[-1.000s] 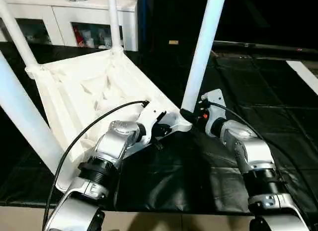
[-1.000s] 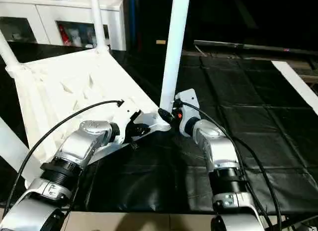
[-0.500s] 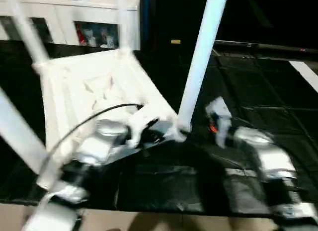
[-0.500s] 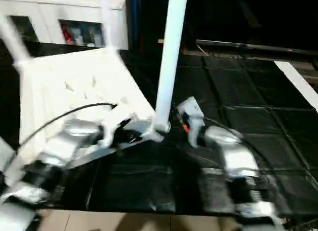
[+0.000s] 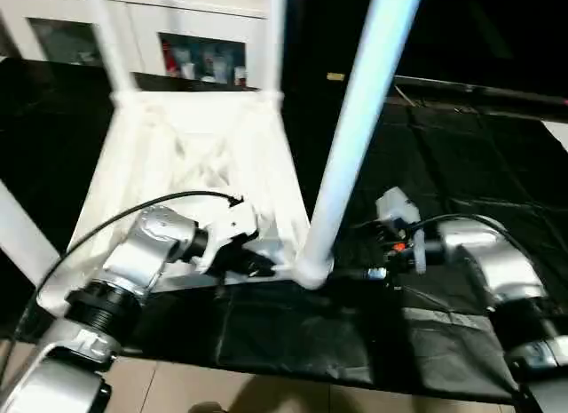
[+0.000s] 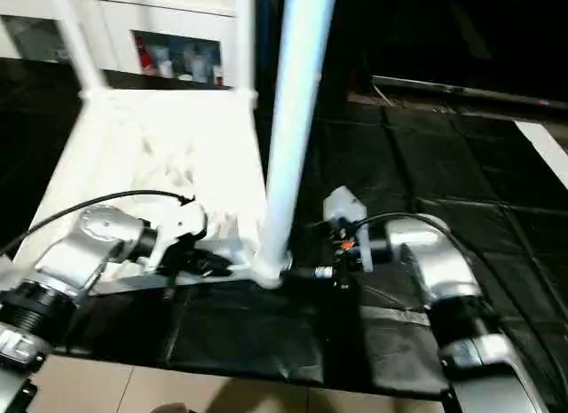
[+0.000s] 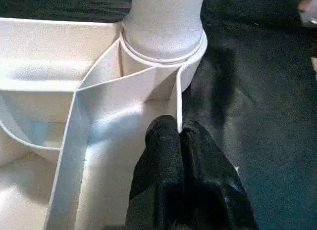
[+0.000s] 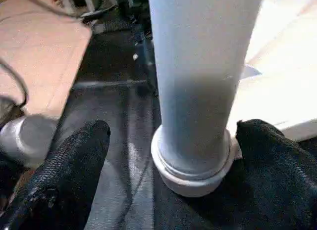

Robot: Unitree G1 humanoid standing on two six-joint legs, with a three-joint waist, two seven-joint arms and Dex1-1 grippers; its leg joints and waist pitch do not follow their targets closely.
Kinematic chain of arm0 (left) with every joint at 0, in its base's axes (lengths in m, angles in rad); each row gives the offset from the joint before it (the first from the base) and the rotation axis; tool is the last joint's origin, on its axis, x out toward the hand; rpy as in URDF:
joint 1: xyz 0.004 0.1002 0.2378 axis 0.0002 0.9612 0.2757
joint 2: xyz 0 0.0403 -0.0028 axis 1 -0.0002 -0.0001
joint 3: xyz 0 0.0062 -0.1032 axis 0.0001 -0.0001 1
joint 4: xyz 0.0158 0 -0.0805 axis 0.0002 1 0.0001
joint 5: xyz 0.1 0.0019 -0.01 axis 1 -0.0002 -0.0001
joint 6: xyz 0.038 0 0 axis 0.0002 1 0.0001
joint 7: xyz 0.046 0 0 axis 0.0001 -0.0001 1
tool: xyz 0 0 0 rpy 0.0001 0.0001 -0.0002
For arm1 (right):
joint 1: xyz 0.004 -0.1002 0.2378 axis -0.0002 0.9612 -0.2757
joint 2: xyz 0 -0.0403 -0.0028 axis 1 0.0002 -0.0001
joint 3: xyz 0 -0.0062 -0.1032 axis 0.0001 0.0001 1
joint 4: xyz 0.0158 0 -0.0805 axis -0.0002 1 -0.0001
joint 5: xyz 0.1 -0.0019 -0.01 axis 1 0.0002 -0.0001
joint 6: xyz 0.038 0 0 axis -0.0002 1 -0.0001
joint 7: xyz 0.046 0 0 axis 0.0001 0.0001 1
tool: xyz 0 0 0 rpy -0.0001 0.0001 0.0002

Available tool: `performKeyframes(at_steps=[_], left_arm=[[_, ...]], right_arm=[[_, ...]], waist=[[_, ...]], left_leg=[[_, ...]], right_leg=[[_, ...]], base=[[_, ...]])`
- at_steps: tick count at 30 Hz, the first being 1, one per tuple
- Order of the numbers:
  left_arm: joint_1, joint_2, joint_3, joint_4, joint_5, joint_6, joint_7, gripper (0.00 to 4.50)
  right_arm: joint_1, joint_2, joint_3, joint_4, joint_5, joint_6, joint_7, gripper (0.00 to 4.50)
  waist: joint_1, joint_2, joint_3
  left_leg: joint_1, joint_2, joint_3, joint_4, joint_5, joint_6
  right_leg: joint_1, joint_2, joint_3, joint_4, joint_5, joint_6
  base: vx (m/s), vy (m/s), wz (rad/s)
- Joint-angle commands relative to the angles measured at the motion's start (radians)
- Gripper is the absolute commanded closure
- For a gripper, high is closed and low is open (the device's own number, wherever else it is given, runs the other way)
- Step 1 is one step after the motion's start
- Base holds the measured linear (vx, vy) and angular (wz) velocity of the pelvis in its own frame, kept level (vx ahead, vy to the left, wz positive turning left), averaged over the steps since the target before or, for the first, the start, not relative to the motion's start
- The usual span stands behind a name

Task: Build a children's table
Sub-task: Rotate leg to tighten

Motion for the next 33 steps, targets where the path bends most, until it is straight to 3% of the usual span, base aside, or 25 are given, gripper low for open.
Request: performKeyframes(at_steps=[1,5,9,23,26,30,31,33], left_arm=[[-0.022,-0.012,-0.042,-0.018,-0.016,-0.036,-0.067,4.50],[-0.025,-0.014,-0.054,-0.010,-0.003,-0.060,-0.083,4.50],[-0.030,-0.016,-0.057,-0.002,0.000,-0.066,-0.081,4.50],[-0.054,-0.029,-0.030,0.061,0.007,-0.073,-0.021,4.50],[-0.052,-0.057,0.000,0.067,0.003,-0.030,0.061,4.50],[-0.045,-0.115,0.052,0.040,-0.017,0.048,0.188,4.50],[-0.039,-0.141,0.073,0.018,-0.031,0.091,0.234,4.50],[-0.024,-0.189,0.100,-0.024,-0.046,0.157,0.309,4.50]], right_arm=[[-0.029,0.002,0.016,0.051,-0.023,-0.037,0.021,0.32],[-0.072,0.025,0.026,0.116,-0.016,-0.037,0.055,0.60],[-0.081,0.028,0.033,0.132,-0.007,-0.042,0.077,0.96],[-0.091,0.053,0.021,0.177,0.014,-0.047,0.111,2.15],[-0.058,0.073,-0.003,0.133,0.039,-0.008,0.065,2.29],[-0.002,0.099,-0.016,0.058,0.020,0.040,-0.075,2.41],[0.021,0.124,-0.027,0.024,0.011,0.068,-0.158,2.43],[0.056,0.180,-0.048,-0.032,-0.003,0.128,-0.308,2.47]], waist=[[-0.005,0.002,-0.068],[-0.001,-0.001,-0.067],[0.007,-0.002,-0.069],[0.008,-0.003,-0.069],[0.009,-0.002,-0.068],[0.008,-0.004,-0.067],[0.006,0.009,-0.069],[-0.007,-0.001,-0.068]], left_leg=[[0.009,0.029,0.003,-0.065,-0.171,0.042],[0.009,0.030,0.003,-0.064,-0.188,0.036],[0.008,0.030,0.004,-0.063,-0.167,0.041],[0.007,0.029,0.003,-0.063,-0.190,0.031],[0.008,0.030,0.003,-0.064,-0.189,0.027],[0.008,0.028,0.001,-0.065,-0.178,0.020],[0.006,0.025,-0.003,-0.065,-0.181,0.013],[0.000,0.020,-0.004,-0.069,-0.185,-0.002]], right_leg=[[0.053,-0.066,0.045,-0.062,-0.174,-0.243],[0.053,-0.067,0.045,-0.063,-0.211,-0.235],[0.053,-0.066,0.046,-0.059,-0.185,-0.229],[0.052,-0.067,0.045,-0.063,-0.233,-0.217],[0.052,-0.066,0.046,-0.064,-0.237,-0.213],[0.051,-0.065,0.047,-0.065,-0.233,-0.201],[0.055,-0.068,0.046,-0.063,-0.240,-0.202],[0.060,-0.065,0.044,-0.068,-0.253,-0.184]], base=[[0.000,0.000,0.00],[0.000,0.000,0.00],[0.000,0.000,0.00],[0.000,0.000,0.00],[0.000,0.000,0.00],[0.000,0.000,0.00],[0.000,0.000,0.00],[0.000,0.000,0.00]])
